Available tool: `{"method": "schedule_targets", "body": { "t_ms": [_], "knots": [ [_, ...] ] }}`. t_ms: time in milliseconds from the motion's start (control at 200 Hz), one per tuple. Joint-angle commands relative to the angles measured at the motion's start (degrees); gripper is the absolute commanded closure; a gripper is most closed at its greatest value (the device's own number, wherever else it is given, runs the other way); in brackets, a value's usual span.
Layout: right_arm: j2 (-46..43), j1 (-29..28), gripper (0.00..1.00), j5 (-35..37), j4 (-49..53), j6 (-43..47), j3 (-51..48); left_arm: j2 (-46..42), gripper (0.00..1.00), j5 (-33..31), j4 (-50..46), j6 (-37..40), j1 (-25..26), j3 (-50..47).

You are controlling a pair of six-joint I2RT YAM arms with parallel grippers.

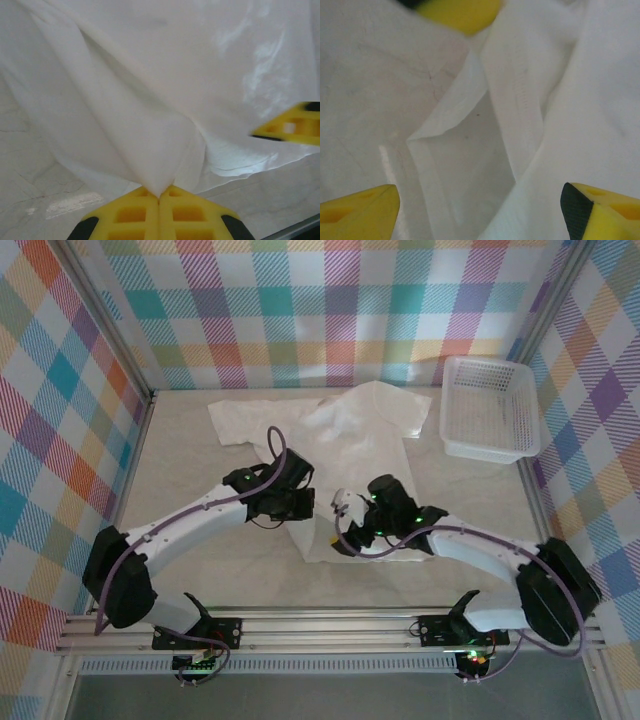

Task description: Fold the inside-out t-shirt

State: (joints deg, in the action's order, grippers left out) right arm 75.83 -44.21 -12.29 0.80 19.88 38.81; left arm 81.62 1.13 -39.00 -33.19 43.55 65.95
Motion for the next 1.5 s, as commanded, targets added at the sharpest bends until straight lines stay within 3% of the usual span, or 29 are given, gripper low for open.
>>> {"method": "schedule_targets", "body": {
  "t_ms": [0,100,155,285,470,575,635,730,865,970,1005,1055,1120,1175,1250,1305,1385,1495],
  "knots": [
    [5.75,-3.34,0.15,13.36,-13.86,4.91,0.59,-3.90,1.00,0.02,-1.96,0.59,-0.83,1.38],
    [10.91,-3.93,0.17,25.73,-18.12,4.16,1.90,-6.93,1.00,0.17,-2.50,0.16,-1.98,1.28],
    [12.32,-3.95,0.18,28.84,-18.80,5.44,2.22,-9.09,1.00,0.52,-2.91,-0.60,-3.54,0.82],
    [11.64,-3.87,0.18,19.23,-16.03,12.68,0.79,-15.69,1.00,4.81,-1.58,-2.37,-9.33,-1.88],
    [10.51,-3.90,0.18,13.07,-11.41,13.00,0.66,-20.11,1.00,7.35,-2.39,-2.14,-14.55,-4.01],
    [10.48,-3.96,0.20,14.70,-10.65,12.64,0.64,-21.24,1.00,7.68,-2.78,-2.22,-15.91,-5.00],
    [10.39,-3.88,0.23,19.61,-12.66,12.64,-0.02,-21.93,1.00,7.51,-3.59,-1.99,-16.84,-5.21],
    [9.43,-3.39,0.37,28.09,-14.51,12.10,-0.57,-23.30,1.00,5.92,-6.36,-1.99,-19.15,-5.30],
    [7.02,-0.56,0.55,30.51,-14.60,8.65,-1.90,-25.96,1.00,6.48,-7.92,-2.65,-23.74,-7.38],
    [6.70,0.84,0.68,28.40,-10.74,8.49,-1.66,-27.21,1.00,6.77,-8.39,-2.67,-26.40,-9.80],
    [6.63,0.95,0.78,27.75,-9.65,8.34,-1.48,-27.64,1.00,6.78,-8.22,-2.67,-27.03,-10.78],
    [6.11,1.57,1.00,26.01,-9.62,6.60,-1.75,-28.06,1.00,6.77,-7.35,-2.35,-27.74,-12.46],
    [4.34,2.68,1.00,22.65,-9.47,3.76,-1.48,-28.79,1.00,6.70,-4.27,-0.68,-27.91,-15.94],
    [2.01,4.02,1.00,13.80,-9.41,1.80,-0.70,-29.12,1.00,8.97,0.64,1.70,-27.86,-20.03],
    [0.16,4.13,1.00,3.20,-7.02,1.13,2.24,-29.53,0.82,13.02,7.33,5.36,-26.82,-24.64],
    [0.71,4.12,1.00,-1.55,-3.30,1.06,5.73,-30.51,0.62,14.50,12.09,8.65,-24.19,-26.67],
    [2.77,4.14,1.00,-3.98,-0.62,0.59,8.95,-31.64,0.29,15.52,19.56,12.93,-20.04,-28.53],
    [4.82,4.22,1.00,-4.03,-2.25,-0.37,9.35,-30.32,0.03,12.36,31.27,18.21,-11.09,-29.74]
  ]
}}
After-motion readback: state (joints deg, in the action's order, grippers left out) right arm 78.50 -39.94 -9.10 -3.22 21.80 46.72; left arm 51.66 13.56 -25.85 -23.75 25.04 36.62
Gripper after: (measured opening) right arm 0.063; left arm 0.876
